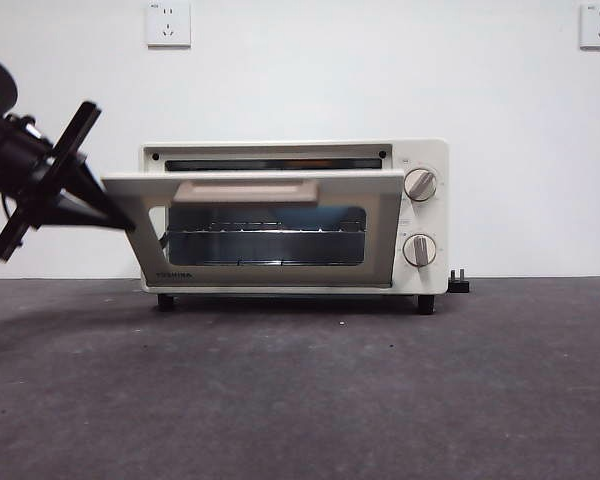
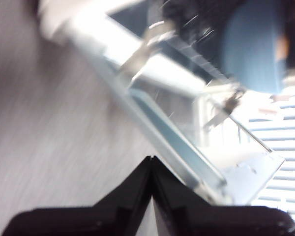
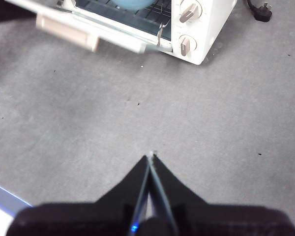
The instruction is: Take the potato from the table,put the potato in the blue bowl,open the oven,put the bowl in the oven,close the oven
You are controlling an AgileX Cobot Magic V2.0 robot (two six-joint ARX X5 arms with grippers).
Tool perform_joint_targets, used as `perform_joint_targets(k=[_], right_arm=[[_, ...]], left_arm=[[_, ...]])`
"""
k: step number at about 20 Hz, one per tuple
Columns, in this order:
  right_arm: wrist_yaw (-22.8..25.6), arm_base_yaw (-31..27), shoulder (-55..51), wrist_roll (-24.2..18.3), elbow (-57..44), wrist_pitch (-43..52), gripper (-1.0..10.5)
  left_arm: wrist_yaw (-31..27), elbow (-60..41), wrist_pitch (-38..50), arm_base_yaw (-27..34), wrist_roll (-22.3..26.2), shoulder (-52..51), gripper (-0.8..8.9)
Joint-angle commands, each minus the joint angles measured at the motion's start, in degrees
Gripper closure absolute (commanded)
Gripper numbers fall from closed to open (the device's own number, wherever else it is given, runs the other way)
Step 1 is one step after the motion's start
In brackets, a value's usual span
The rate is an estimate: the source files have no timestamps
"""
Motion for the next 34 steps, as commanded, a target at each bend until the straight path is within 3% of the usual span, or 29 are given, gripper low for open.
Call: perform_joint_targets(k=[1, 5, 14, 19, 21, 23, 24, 27, 28, 34], right_arm=[[-0.09, 0.02, -0.09, 0.98, -0.59, 0.42, 9.5], [-0.09, 0.02, -0.11, 1.75, -0.59, 0.46, 9.5], [-0.07, 0.00, -0.11, 2.14, -0.59, 0.42, 9.5], [1.46, 0.02, -0.11, 1.46, -0.59, -0.04, 9.5], [1.70, 0.02, -0.09, 1.46, -0.59, -0.46, 9.5], [1.70, 0.02, -0.09, 1.44, -0.59, -1.05, 9.5], [1.70, 0.02, -0.09, 1.46, -0.59, -1.44, 9.5], [1.70, 0.02, -0.09, 1.38, -0.59, -2.86, 9.5], [1.70, 0.02, -0.09, 1.01, -0.59, -3.30, 9.5], [2.10, 0.02, 0.02, -1.40, -0.59, -4.31, 9.5]], left_arm=[[0.66, 2.80, 0.26, -0.68, -0.33, 0.04, 8.20], [-1.92, 7.56, 0.46, -0.68, -1.18, 0.04, 8.20], [-1.29, 12.33, -0.04, -0.68, -2.78, 0.04, 8.20], [-0.17, 12.33, -4.44, -0.83, 0.00, -3.23, 8.20], [-0.74, 12.33, -8.15, -0.94, 3.82, -7.19, 8.20], [-4.42, 12.33, -15.28, -1.27, 12.39, -12.66, 8.20], [-8.63, 12.33, -19.82, -1.81, 17.88, -15.87, 8.20], [-30.34, 12.33, -29.75, -5.27, 31.02, -26.58, 8.20], [-33.57, 12.33, -30.95, -6.75, 32.54, -30.23, 8.20], [-33.48, 12.33, -36.13, -9.62, 32.46, -45.90, 8.18]])
